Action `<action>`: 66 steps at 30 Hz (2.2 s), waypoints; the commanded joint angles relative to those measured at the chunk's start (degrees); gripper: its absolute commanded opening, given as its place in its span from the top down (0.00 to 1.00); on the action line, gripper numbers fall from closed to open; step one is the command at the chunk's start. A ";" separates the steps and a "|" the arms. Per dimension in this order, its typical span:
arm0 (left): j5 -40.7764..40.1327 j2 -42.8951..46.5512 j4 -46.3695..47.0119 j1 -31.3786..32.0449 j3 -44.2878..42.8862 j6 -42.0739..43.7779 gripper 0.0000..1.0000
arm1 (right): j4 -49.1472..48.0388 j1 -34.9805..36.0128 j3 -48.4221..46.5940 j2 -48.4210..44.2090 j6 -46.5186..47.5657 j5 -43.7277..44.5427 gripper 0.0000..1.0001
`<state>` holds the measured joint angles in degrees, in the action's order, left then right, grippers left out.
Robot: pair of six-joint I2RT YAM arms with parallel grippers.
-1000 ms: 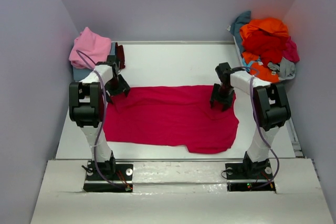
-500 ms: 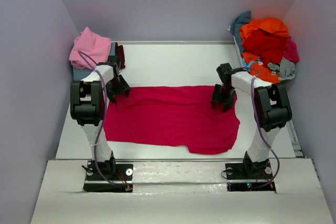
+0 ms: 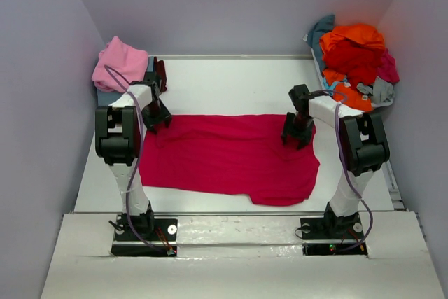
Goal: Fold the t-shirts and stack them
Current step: Fold the flattened tshirt in 1/3 of the way
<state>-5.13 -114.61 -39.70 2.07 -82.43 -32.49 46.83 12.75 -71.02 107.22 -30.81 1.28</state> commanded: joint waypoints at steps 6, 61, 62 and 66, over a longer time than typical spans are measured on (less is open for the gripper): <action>-6.04 1.66 -1.87 -2.24 0.08 -1.61 0.38 | -1.30 -0.98 4.14 3.70 1.80 3.64 0.37; 10.41 14.94 -2.40 -1.54 13.44 2.52 0.44 | -1.56 -0.98 3.96 4.93 2.07 3.99 0.37; 9.88 15.03 -2.92 -1.54 13.35 2.26 0.44 | -1.56 -0.98 3.96 4.93 2.07 3.99 0.37; 4.01 14.94 -4.41 -1.54 12.13 1.73 0.43 | -1.83 -0.98 3.96 5.02 2.07 3.99 0.37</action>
<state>4.75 -100.75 -41.08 0.36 -67.85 -30.17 46.54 12.75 -70.78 107.15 -30.59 1.28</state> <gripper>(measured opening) 0.560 0.625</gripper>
